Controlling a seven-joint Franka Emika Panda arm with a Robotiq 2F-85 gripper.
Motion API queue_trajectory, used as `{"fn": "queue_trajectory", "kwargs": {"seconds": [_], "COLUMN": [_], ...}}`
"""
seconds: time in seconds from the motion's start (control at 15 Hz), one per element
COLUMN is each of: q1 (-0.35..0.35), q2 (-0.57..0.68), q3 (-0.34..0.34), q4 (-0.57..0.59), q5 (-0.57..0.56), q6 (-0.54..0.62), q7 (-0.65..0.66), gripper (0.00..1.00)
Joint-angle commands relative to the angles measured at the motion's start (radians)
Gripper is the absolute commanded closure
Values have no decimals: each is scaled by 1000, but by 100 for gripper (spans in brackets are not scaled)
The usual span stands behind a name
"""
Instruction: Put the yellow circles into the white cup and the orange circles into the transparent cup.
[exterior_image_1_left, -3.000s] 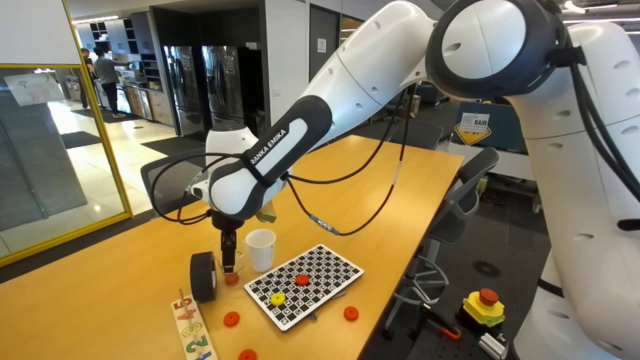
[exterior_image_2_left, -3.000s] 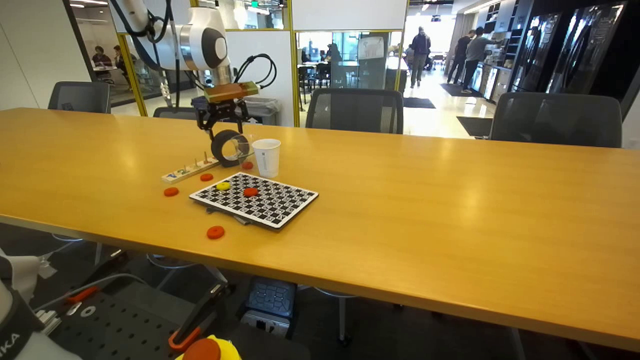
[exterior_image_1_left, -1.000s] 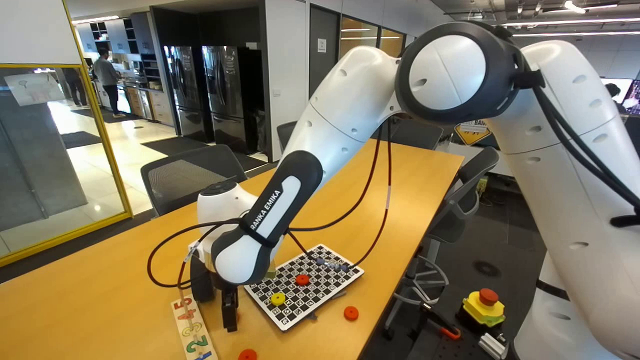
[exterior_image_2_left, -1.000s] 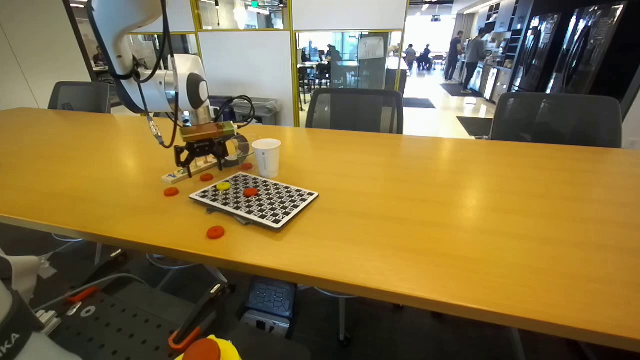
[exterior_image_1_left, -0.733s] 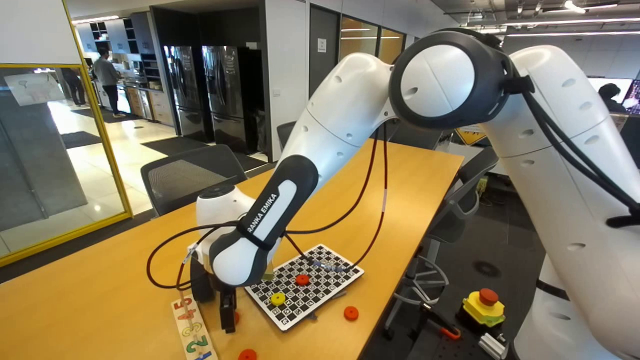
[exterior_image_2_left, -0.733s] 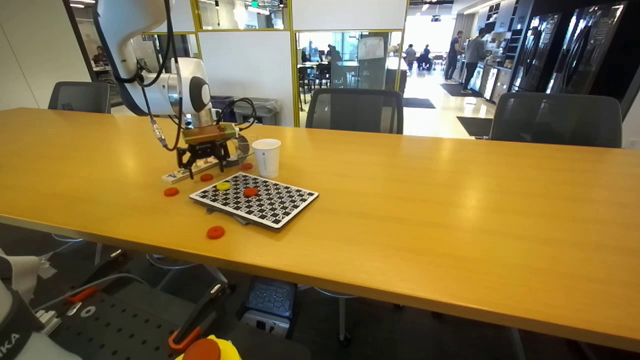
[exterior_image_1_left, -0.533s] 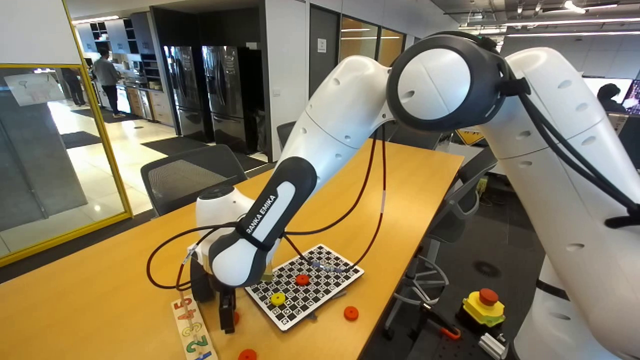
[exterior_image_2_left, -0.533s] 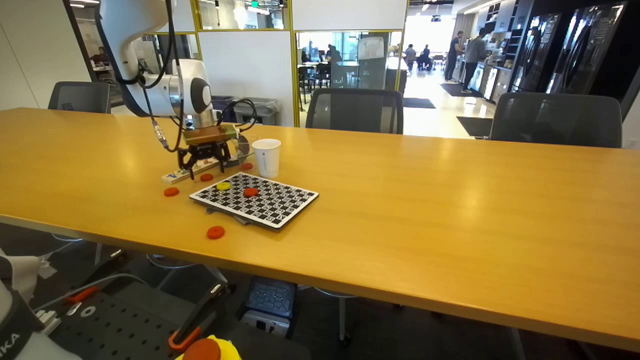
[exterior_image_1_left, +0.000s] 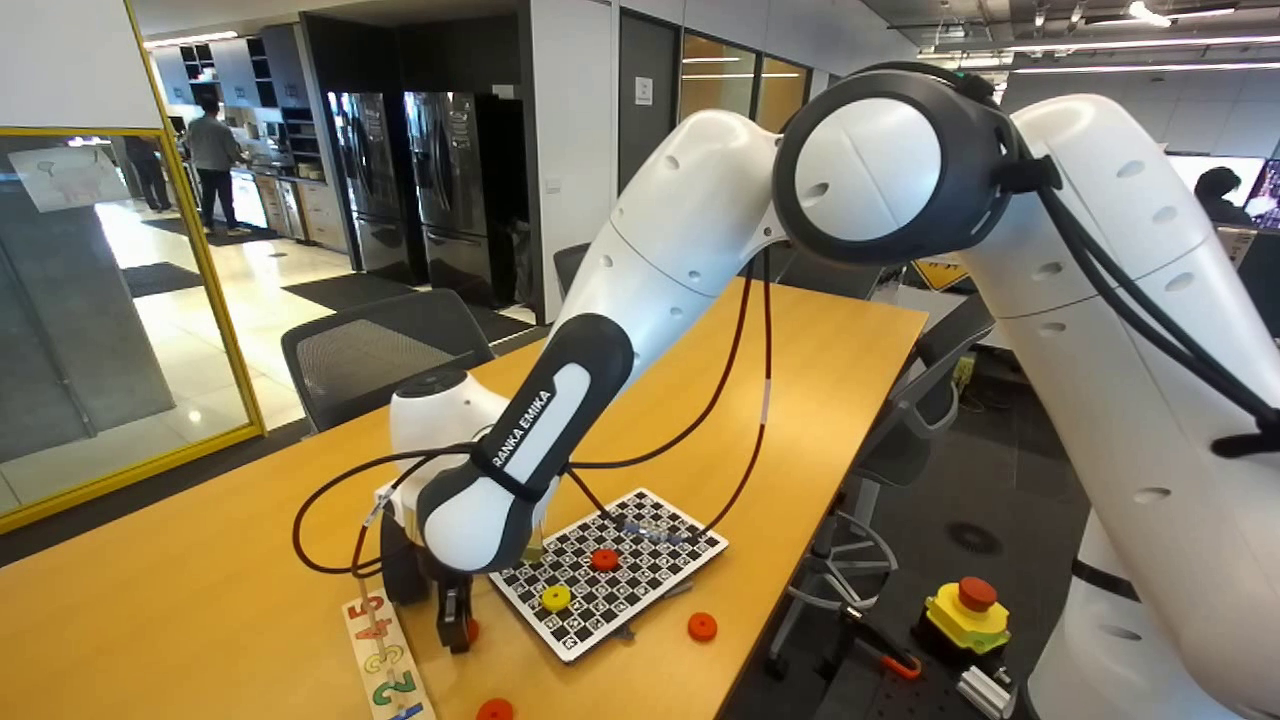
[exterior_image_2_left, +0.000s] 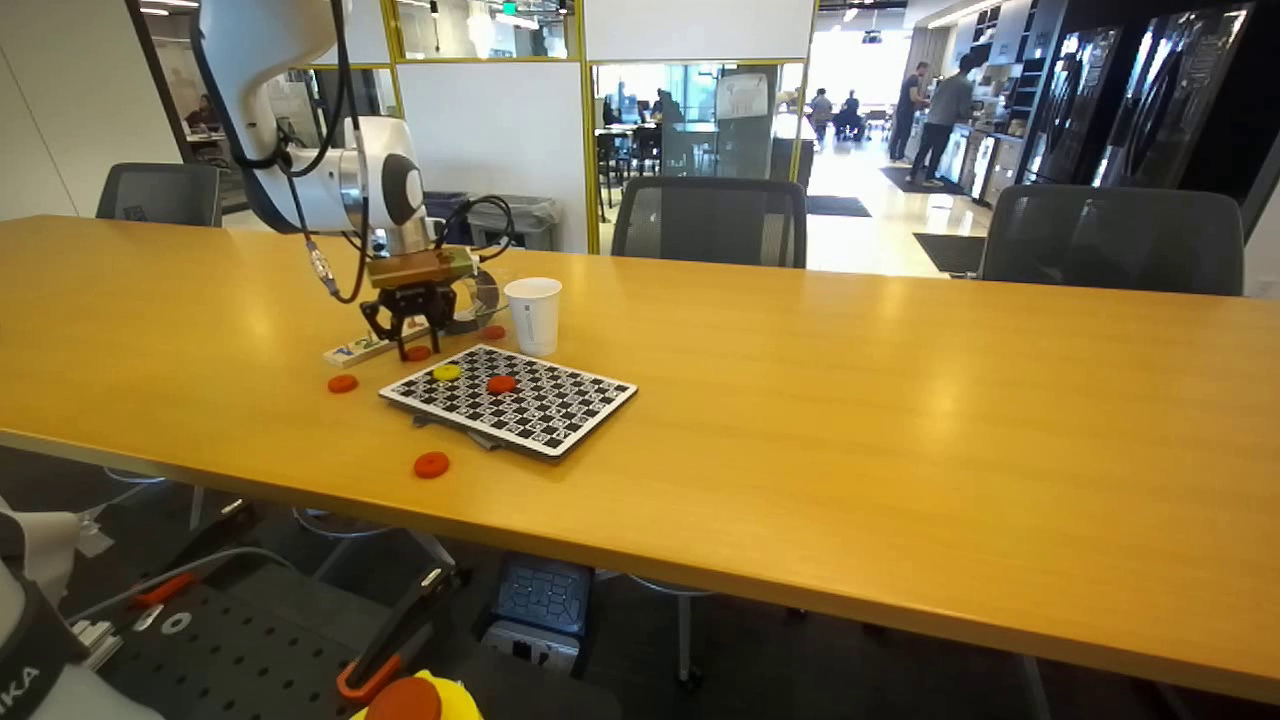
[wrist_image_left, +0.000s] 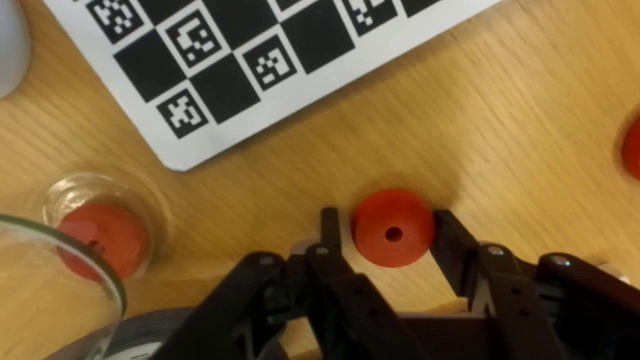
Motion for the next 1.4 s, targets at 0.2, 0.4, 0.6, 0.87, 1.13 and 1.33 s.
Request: {"fn": "queue_trajectory", "kwargs": {"seconds": [0.2,0.4,0.6,0.87,1.13,1.33], "q1": [26,18,20,19,12,-10], "q2": [-33,-75,-146,-257,-302,-292], "q3": [-9,21,39,42,20,5], "q4": [-10,-40,-81,-126,-94,-52], "q5": [-11,6,9,-1,-19,-21], "q6": [-29,-57,-69,-79,-101,-88], "q7": [84,82,98,100,87,37], "gripper": [81,81,81,81,81,81]}}
